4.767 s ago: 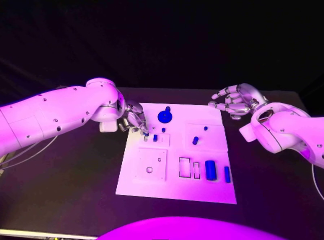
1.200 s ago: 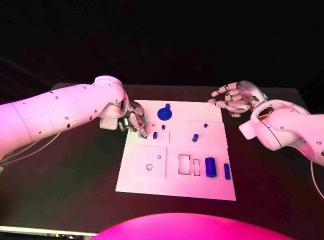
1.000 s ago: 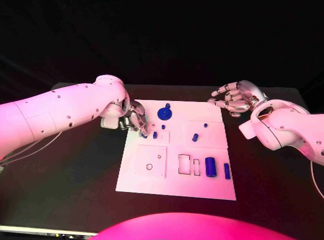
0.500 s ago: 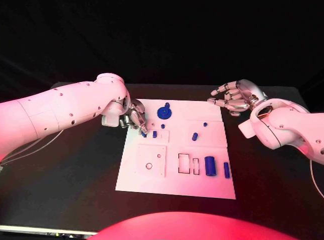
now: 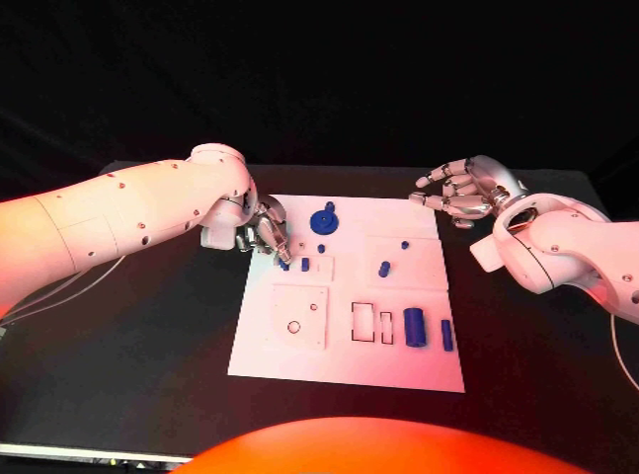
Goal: Assemble the parts on the task board
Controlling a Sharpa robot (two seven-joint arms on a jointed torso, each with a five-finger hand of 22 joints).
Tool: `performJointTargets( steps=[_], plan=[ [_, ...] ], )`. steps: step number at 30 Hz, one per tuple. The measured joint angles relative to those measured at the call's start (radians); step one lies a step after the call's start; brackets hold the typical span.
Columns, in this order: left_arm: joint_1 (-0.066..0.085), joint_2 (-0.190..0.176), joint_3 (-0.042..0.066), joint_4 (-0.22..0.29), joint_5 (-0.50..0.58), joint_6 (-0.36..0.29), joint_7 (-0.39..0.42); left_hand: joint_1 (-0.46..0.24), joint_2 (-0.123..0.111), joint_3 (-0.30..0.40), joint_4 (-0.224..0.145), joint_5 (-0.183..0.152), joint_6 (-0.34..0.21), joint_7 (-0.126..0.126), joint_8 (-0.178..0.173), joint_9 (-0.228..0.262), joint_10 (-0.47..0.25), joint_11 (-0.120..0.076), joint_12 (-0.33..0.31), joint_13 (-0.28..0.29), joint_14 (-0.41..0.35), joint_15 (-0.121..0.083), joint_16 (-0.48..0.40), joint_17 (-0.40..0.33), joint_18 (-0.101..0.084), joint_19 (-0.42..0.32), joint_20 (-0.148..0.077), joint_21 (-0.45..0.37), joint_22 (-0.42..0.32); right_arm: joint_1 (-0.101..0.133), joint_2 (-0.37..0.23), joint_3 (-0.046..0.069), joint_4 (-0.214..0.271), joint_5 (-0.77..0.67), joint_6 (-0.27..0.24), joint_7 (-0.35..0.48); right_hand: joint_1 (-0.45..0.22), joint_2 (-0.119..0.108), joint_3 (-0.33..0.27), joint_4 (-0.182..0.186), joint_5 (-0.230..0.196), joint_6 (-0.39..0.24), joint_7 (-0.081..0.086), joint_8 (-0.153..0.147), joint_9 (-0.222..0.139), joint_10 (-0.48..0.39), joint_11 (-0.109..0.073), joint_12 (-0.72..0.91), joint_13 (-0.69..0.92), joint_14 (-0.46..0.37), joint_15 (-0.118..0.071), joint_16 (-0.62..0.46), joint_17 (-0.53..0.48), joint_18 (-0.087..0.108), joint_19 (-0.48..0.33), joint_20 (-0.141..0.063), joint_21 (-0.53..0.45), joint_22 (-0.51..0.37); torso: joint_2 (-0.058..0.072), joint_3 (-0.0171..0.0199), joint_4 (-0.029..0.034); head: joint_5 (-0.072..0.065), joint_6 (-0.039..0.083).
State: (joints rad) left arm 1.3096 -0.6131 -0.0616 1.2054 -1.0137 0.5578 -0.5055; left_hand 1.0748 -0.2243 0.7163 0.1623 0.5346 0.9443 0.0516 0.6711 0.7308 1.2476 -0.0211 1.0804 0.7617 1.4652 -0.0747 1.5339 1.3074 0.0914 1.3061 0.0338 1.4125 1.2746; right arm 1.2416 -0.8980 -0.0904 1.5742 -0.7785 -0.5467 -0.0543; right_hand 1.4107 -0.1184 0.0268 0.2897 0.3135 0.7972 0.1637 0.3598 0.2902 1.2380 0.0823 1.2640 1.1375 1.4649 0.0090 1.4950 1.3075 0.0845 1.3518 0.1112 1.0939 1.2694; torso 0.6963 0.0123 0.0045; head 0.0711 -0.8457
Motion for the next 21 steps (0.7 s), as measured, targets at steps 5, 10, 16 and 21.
performJointTargets(
  steps=[5,10,16,21],
  plan=[
    [0.001,-0.002,-0.001,0.005,0.000,-0.001,-0.001,0.000,0.000,0.010,-0.015,0.000,0.000,0.000,0.000,0.000,0.000,0.000,0.000,0.000,0.000,0.000,0.000,0.000,0.000,0.000,0.000,0.000,-0.001,0.000,-0.001,0.000,0.000,0.000,0.000,0.000,0.000,0.000,0.000,0.000,0.000,0.000,0.000,0.000,0.000,0.000,0.000,0.000,0.000,0.000,0.000,0.000,0.000,0.000,0.000,0.000,0.000,0.000,0.000,-0.0002,0.0000,0.000,-0.001],
    [0.001,-0.008,-0.002,0.020,-0.001,-0.009,-0.001,0.000,0.000,0.010,-0.015,-0.001,0.000,0.000,0.000,0.001,0.000,0.000,0.000,0.000,0.000,0.000,0.000,0.000,0.000,0.000,0.000,0.000,-0.001,0.000,-0.001,0.000,0.000,0.000,0.000,0.000,0.000,0.000,0.000,0.000,0.000,0.000,0.000,0.000,0.000,0.000,0.000,0.000,0.000,0.000,0.000,0.000,0.000,0.000,0.000,0.000,0.000,0.000,0.000,-0.0004,0.0002,0.000,-0.002],
    [0.000,-0.017,-0.004,0.038,-0.003,-0.031,-0.001,-0.004,0.004,0.011,-0.016,0.001,0.000,0.000,0.000,0.001,0.000,0.001,0.003,0.001,0.000,0.000,0.000,0.000,0.000,0.000,0.000,0.000,-0.001,0.000,-0.001,0.000,0.000,0.000,0.000,0.000,0.000,0.000,0.000,0.000,0.000,0.000,0.000,0.000,0.000,0.000,0.000,0.000,0.000,0.000,0.000,0.000,0.000,0.000,0.000,0.000,0.000,0.000,0.000,-0.0006,0.0008,0.000,-0.003],
    [-0.001,-0.022,-0.005,0.048,-0.004,-0.047,-0.002,-0.004,0.004,0.011,-0.016,0.001,0.000,0.000,0.000,0.001,-0.002,0.002,0.003,0.000,0.000,0.000,-0.001,0.000,0.000,0.000,0.000,0.000,-0.002,0.000,-0.001,0.000,0.000,0.000,0.000,0.000,0.000,0.000,0.000,0.000,0.000,0.000,0.000,0.000,0.000,0.000,0.000,0.000,0.000,0.000,0.000,0.000,0.000,0.000,0.000,0.000,0.000,0.000,-0.001,-0.0005,0.0008,0.001,-0.003]
  ],
)
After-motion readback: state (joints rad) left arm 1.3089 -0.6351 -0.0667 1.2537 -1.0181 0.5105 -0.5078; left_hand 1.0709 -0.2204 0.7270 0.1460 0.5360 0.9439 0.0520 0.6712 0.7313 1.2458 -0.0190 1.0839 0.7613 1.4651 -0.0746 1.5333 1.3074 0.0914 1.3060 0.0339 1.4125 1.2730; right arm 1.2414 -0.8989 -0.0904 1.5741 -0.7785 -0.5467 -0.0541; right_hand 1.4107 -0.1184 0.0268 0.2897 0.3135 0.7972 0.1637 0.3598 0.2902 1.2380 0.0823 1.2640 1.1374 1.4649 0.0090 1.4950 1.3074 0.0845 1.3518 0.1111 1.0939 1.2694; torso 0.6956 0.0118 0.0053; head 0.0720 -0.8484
